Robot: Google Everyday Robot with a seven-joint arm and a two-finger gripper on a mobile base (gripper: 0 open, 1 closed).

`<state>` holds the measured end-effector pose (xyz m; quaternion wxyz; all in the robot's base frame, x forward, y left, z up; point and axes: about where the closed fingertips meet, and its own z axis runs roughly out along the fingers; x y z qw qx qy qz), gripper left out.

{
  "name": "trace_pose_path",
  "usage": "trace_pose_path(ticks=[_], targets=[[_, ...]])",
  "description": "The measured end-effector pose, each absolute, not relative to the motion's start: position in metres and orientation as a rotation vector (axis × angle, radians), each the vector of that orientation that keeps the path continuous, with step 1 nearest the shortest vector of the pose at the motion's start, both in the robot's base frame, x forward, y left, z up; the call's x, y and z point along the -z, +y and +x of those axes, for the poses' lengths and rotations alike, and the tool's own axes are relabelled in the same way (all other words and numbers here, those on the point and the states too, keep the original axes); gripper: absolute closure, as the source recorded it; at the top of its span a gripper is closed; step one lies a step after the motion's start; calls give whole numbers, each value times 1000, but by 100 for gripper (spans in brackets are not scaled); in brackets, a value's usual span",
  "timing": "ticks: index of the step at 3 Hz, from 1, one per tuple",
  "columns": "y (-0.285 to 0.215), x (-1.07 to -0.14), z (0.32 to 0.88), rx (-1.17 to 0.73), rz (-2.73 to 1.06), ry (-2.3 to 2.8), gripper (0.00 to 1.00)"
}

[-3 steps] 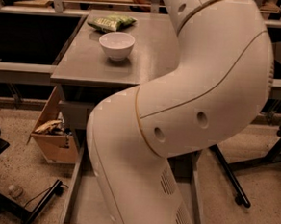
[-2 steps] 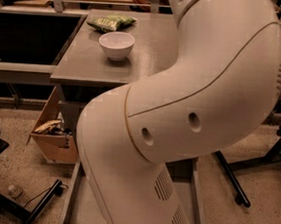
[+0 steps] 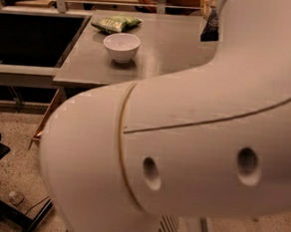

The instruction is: Place rxbar blueberry into top drawer

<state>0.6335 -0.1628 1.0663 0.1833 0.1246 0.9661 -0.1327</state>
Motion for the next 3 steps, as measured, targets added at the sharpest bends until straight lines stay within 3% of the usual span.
trace_pose_path(ticks=[1, 3], targets=[[-159, -1062, 601, 207, 508, 2722, 100], [-154, -1047, 586, 193, 557, 2755, 100]])
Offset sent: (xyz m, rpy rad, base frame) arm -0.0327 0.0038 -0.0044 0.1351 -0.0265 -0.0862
